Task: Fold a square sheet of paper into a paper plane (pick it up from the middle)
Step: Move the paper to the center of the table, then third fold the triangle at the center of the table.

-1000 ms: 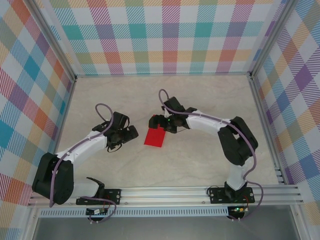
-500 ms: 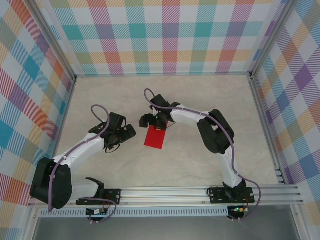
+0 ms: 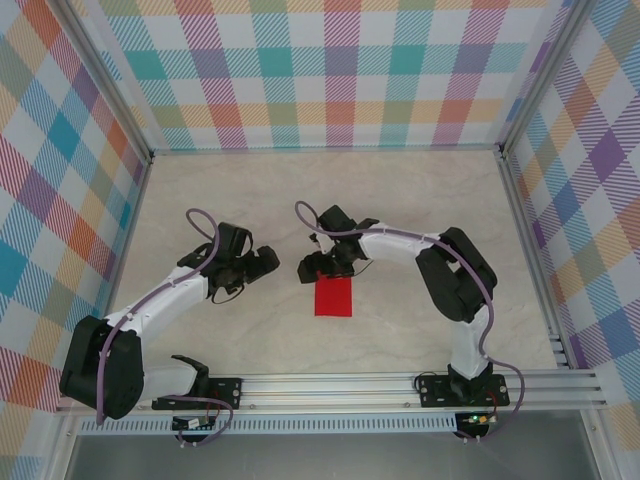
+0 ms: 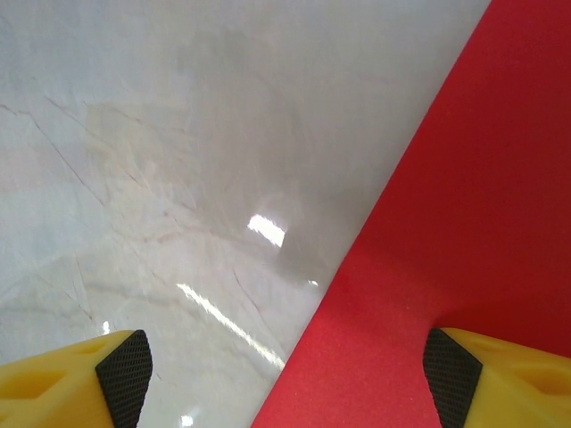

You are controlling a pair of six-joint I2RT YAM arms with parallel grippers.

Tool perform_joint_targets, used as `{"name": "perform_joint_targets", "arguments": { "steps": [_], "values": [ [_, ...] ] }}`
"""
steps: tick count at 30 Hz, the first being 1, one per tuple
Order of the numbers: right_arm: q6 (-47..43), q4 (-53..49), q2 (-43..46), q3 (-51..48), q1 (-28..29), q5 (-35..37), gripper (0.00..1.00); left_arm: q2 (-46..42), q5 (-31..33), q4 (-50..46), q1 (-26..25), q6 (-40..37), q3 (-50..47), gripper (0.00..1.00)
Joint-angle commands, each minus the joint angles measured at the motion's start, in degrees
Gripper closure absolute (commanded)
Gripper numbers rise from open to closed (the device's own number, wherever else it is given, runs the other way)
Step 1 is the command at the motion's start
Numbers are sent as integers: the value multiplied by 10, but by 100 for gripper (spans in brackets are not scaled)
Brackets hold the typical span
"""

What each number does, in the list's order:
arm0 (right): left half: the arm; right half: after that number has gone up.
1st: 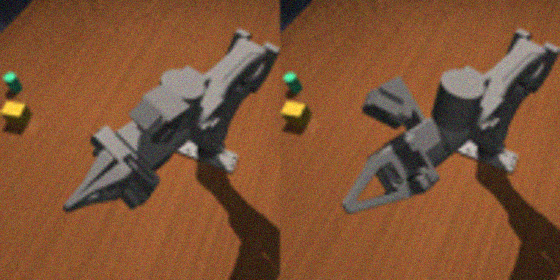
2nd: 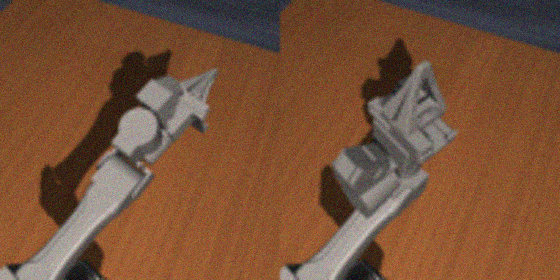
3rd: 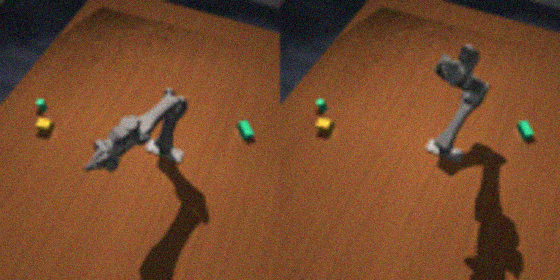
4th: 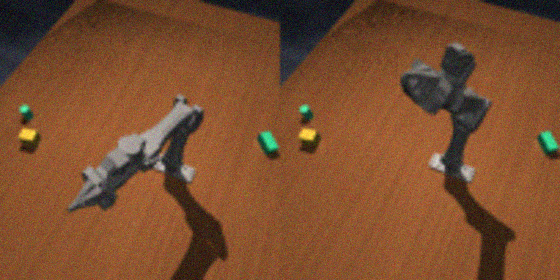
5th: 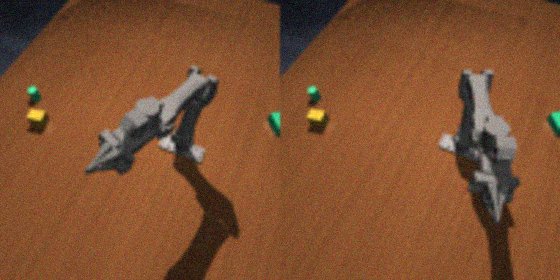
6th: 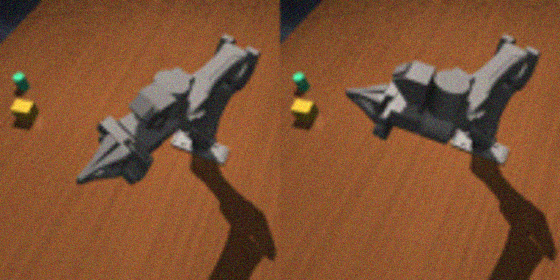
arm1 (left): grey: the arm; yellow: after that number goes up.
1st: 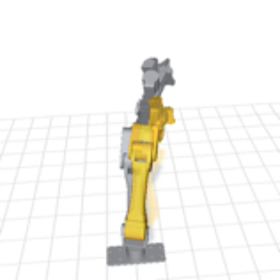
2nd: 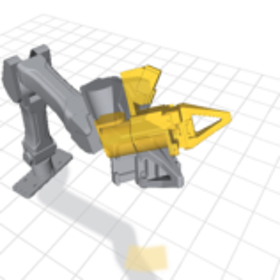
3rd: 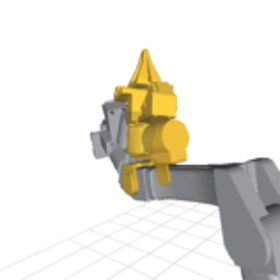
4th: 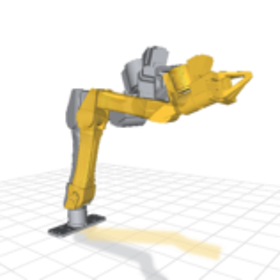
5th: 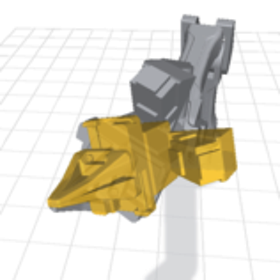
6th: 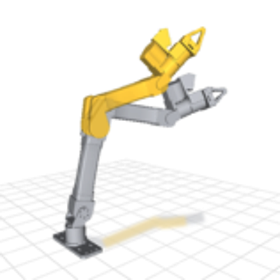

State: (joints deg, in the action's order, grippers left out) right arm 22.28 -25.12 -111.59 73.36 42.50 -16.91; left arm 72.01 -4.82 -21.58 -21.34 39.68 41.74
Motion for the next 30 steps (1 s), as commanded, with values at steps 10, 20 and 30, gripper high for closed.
{"name": "perform_joint_targets", "arguments": {
  "steps": [10, 20, 30],
  "values": [
    [238, 65, 264, -209, -48, 65, 12, 110, -174, 192, -94, 15, 46, 36],
    [335, 115, 309, -326, -67, -24, 14, 256, -200, 226, -138, 38, 124, 63],
    [368, 170, 279, -363, -67, -94, 20, 316, -148, 180, -139, 39, 145, 71]
  ]
}}
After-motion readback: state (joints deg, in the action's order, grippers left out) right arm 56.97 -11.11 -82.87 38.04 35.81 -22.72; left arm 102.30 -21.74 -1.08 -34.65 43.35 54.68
